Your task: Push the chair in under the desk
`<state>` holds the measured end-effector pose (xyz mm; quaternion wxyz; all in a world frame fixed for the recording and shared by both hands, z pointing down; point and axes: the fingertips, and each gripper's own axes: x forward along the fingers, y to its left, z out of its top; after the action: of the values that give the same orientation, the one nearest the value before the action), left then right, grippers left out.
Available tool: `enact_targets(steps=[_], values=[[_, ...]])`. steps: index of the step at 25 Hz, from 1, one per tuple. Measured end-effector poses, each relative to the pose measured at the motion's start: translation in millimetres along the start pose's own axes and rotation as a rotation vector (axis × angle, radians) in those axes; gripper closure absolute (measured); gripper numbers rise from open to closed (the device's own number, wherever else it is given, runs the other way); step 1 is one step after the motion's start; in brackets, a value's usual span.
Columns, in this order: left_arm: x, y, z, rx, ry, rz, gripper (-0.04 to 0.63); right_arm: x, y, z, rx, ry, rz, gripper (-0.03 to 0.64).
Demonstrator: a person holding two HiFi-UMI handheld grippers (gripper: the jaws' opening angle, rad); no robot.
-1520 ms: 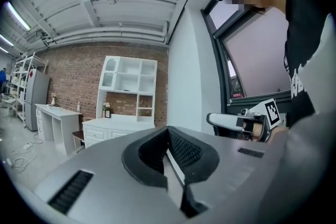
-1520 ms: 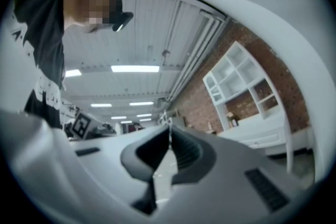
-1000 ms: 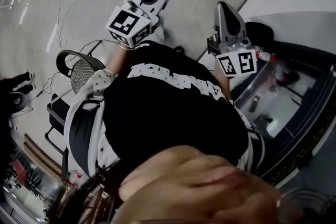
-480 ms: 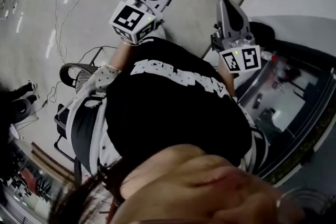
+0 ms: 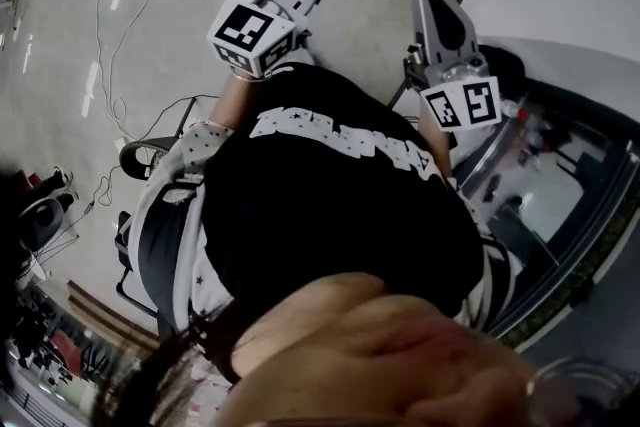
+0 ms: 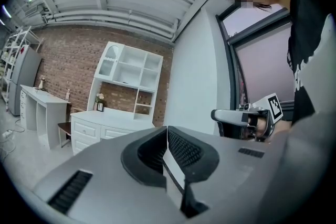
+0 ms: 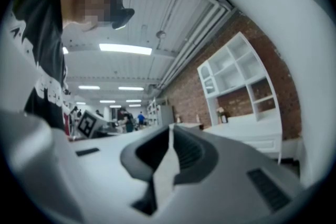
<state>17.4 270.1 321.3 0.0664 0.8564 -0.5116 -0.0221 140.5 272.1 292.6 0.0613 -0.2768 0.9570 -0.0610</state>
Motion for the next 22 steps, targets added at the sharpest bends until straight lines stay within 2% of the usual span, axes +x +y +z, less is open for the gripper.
enact_targets(steps=[6, 17, 22], values=[[3, 44, 1, -0.027, 0.011, -0.001, 0.558, 38, -2, -4, -0.014, 0.030, -0.028, 0.584], [16, 133, -9, -0.032, 0.056, -0.010, 0.558, 119, -9, -24, -0.012, 0.083, -0.063, 0.584], [20, 142, -13, -0.017, 0.083, -0.027, 0.557, 127, -10, -28, -0.020, 0.096, -0.087, 0.584]])
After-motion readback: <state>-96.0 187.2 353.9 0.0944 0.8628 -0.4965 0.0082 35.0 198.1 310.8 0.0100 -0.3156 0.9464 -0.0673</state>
